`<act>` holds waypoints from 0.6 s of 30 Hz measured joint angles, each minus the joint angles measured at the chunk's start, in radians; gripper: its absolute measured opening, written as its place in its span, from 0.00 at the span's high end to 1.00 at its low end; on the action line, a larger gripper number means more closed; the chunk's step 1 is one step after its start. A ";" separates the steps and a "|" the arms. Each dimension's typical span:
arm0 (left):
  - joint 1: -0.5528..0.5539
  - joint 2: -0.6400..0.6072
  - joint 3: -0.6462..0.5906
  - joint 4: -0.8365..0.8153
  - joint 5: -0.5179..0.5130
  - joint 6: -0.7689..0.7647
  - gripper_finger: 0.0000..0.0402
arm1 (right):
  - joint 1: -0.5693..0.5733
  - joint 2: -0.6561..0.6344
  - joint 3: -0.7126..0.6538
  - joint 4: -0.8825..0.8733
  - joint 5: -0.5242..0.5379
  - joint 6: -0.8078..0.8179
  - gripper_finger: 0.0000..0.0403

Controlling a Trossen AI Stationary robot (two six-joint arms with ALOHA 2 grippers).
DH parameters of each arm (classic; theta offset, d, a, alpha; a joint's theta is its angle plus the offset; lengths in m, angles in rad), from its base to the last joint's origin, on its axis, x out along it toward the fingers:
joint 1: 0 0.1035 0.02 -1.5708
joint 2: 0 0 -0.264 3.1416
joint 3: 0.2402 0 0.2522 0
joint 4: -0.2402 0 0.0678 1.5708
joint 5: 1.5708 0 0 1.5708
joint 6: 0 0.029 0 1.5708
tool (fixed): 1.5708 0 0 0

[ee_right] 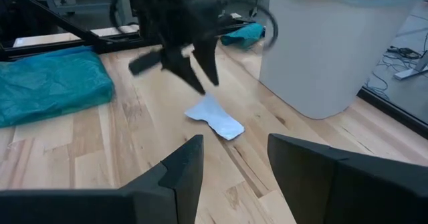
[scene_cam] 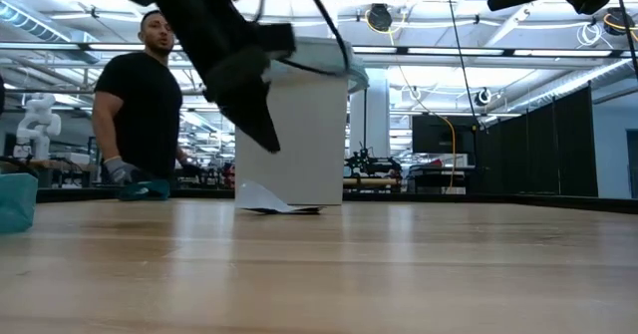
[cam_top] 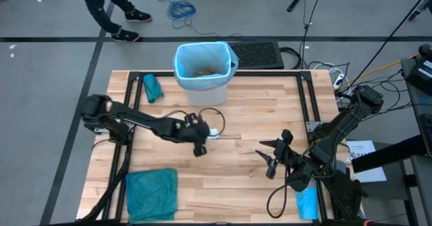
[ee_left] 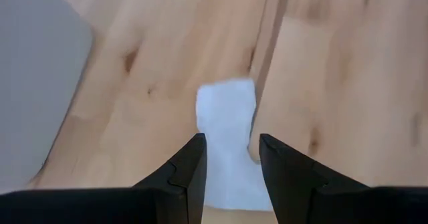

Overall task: Place trash/remove bag and relplace
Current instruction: Put the white paper into the blue trash bag inside the white trash bin

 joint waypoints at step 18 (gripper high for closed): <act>0.091 -0.256 -0.478 0.569 0.124 -0.271 0.66 | 0.000 0.000 0.000 -0.009 0.002 0.022 0.60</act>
